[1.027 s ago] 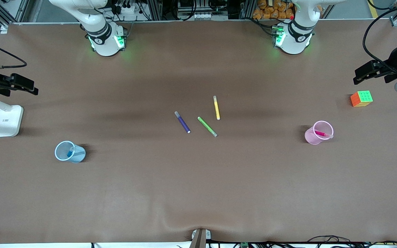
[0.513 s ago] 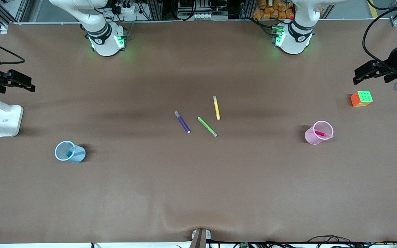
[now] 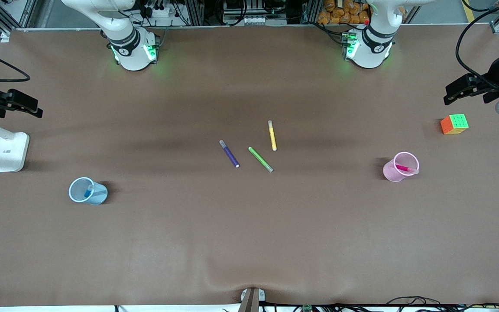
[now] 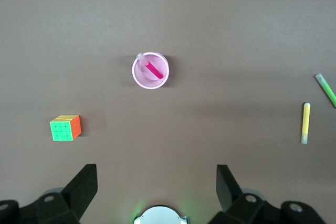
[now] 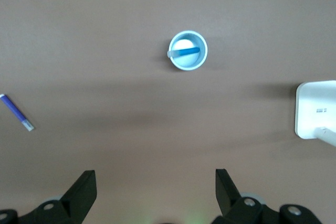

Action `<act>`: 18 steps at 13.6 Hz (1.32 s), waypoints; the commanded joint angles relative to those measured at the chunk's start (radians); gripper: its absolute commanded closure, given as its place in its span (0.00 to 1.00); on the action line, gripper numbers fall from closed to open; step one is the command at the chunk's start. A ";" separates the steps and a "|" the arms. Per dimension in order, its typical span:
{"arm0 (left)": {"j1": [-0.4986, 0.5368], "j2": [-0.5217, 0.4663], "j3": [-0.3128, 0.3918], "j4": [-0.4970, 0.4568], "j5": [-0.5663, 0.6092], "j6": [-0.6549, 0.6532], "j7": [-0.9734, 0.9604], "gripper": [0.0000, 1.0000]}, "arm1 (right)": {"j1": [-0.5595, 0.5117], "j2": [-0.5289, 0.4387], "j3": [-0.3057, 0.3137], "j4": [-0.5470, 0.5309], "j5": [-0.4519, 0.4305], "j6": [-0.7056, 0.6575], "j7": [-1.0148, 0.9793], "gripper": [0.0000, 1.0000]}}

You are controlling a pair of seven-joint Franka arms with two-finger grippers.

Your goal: Place pink and blue markers in matching cups

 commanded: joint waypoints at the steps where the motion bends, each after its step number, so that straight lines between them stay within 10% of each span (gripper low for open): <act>1: -0.004 0.029 0.001 0.058 0.001 -0.025 0.000 0.00 | 0.003 -0.019 0.003 -0.011 -0.012 0.011 0.020 0.00; 18: 0.001 0.048 -0.002 0.089 -0.012 -0.076 0.002 0.00 | 0.018 -0.021 0.003 -0.011 -0.024 0.029 0.055 0.00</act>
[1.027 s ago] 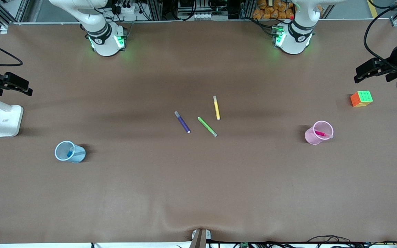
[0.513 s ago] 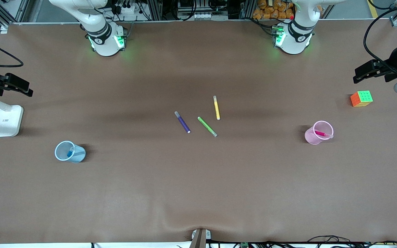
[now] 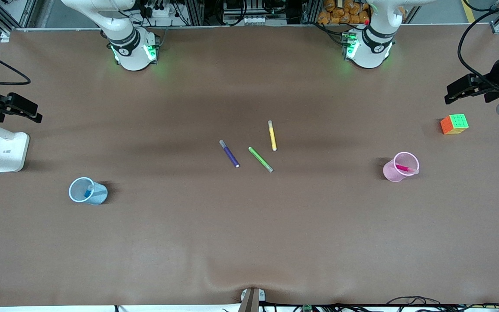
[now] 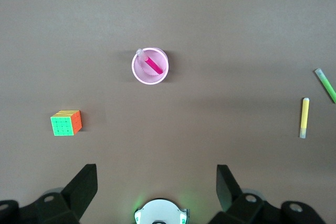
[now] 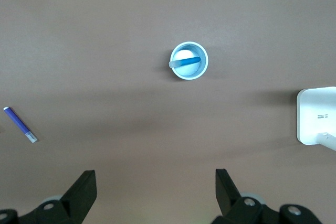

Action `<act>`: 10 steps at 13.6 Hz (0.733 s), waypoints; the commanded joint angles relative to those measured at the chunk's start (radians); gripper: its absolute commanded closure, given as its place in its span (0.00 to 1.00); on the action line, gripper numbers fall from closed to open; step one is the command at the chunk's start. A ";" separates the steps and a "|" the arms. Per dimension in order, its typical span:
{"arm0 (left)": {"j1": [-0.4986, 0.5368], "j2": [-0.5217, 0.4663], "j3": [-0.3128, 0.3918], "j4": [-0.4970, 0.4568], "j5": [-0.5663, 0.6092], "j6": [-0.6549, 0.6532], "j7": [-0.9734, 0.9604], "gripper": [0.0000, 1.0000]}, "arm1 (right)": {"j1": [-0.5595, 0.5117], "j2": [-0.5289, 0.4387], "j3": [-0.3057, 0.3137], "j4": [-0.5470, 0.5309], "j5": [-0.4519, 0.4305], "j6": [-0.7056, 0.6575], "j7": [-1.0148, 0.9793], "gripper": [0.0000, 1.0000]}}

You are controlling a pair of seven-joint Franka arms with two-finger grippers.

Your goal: Place pink and blue markers in matching cups

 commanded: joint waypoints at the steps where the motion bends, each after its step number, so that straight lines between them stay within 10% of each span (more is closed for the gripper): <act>1: 0.003 0.007 0.001 0.029 -0.012 -0.027 0.002 0.00 | 0.007 -0.021 0.002 -0.011 -0.022 -0.002 0.023 0.00; 10: 0.009 0.004 0.001 0.032 -0.012 -0.055 0.002 0.00 | 0.005 -0.018 0.002 -0.013 -0.034 0.003 0.024 0.00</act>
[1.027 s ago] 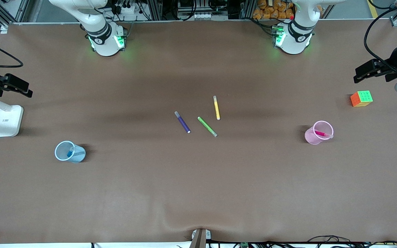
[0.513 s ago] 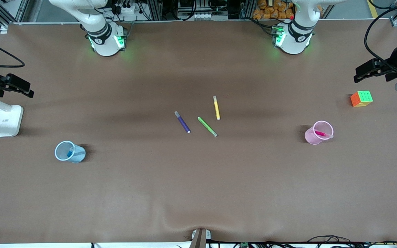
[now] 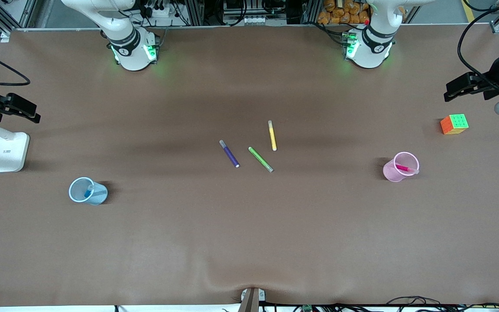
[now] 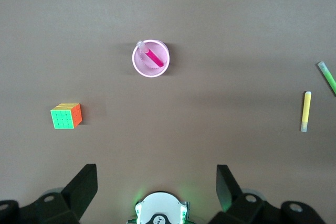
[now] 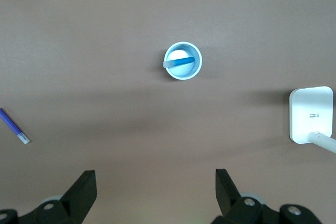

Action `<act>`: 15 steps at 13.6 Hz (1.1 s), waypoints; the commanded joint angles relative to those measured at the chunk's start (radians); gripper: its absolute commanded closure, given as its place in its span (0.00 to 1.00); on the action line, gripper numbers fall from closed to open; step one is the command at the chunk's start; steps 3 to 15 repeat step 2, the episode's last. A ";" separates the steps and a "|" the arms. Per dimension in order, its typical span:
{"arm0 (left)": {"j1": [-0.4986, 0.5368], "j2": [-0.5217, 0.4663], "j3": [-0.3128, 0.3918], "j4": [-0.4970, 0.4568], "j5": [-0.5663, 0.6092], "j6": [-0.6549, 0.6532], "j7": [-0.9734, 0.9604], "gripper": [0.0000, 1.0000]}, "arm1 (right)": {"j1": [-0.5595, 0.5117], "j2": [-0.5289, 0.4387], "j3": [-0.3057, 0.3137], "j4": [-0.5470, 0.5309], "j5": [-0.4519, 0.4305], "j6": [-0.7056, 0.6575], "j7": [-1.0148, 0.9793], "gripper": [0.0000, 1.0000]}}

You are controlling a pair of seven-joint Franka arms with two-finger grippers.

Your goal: Place pink and blue markers in matching cups

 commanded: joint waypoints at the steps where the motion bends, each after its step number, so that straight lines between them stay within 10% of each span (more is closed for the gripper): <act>1: 0.007 0.003 0.002 0.030 -0.012 -0.025 0.002 0.00 | 0.004 -0.018 0.002 -0.013 -0.010 0.004 0.021 0.00; 15: 0.007 0.003 0.004 0.030 -0.012 -0.025 0.000 0.00 | 0.003 -0.018 0.001 -0.013 -0.010 0.004 0.021 0.00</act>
